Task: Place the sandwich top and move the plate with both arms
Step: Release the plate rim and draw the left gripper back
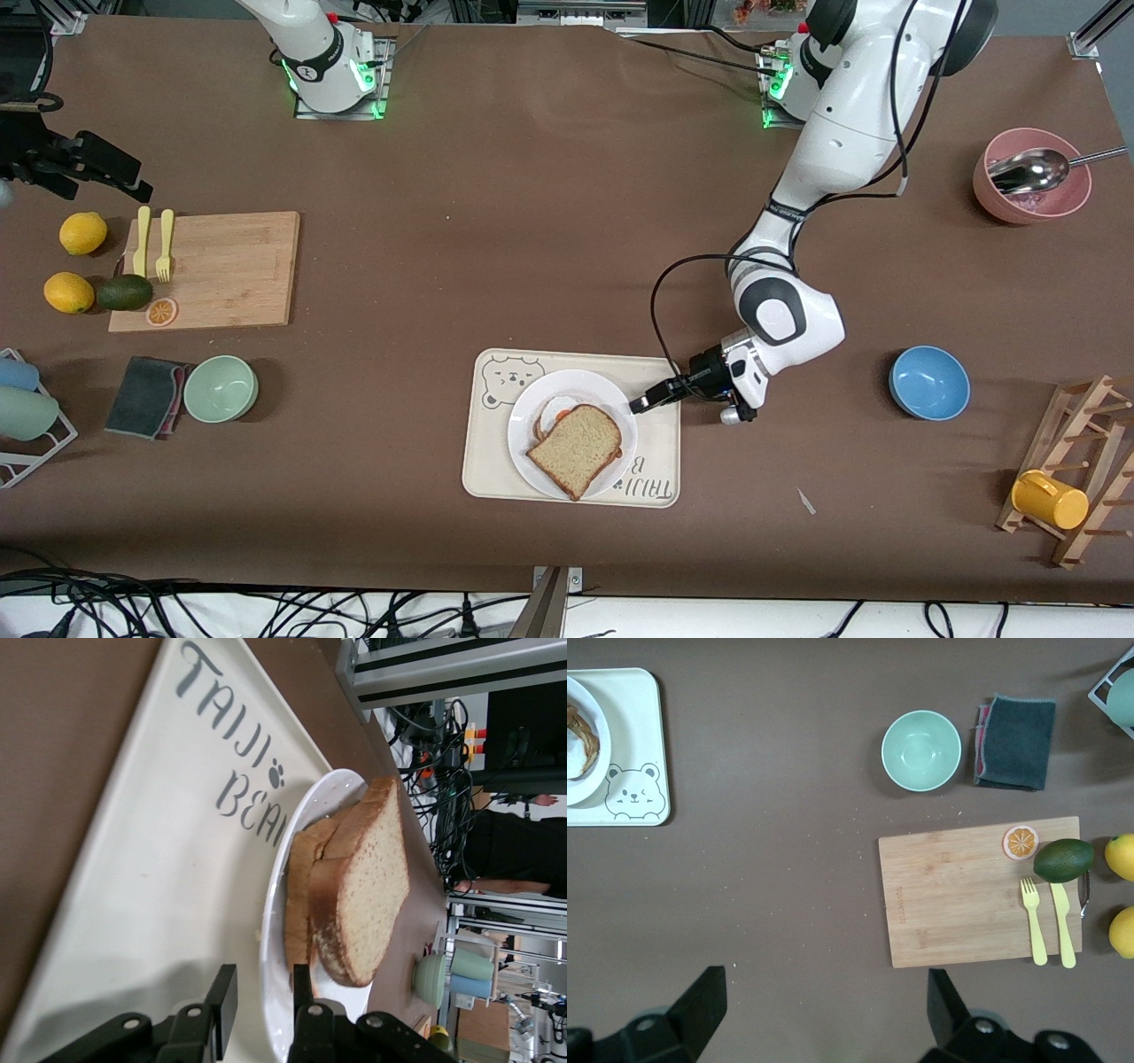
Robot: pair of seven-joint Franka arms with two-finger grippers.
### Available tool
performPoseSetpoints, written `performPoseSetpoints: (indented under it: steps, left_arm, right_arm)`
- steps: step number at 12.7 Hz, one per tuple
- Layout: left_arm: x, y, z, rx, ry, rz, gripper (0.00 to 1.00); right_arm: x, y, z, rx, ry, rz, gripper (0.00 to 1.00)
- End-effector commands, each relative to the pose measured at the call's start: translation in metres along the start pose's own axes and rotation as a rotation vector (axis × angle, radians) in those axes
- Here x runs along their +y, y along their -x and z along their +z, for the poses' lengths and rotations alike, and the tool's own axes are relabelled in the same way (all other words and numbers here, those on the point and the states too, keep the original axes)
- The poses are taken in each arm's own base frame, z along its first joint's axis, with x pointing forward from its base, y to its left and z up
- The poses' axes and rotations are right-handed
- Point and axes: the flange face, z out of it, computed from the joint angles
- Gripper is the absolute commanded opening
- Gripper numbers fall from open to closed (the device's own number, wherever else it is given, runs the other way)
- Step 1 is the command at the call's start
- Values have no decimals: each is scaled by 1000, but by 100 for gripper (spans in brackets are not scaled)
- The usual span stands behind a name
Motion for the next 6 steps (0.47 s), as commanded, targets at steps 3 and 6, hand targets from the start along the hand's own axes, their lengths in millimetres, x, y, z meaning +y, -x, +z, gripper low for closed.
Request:
performPoseSetpoints:
  steps: [3,6]
  left_arm:
    - [12,17,-84,-47,-86,63,32]
    - [22,33,-141,-68,-133,109,60]
  right_arm:
    - [2,1,-7,0,16,-14,100]
    - [3,2,-7,2,15,-13,100]
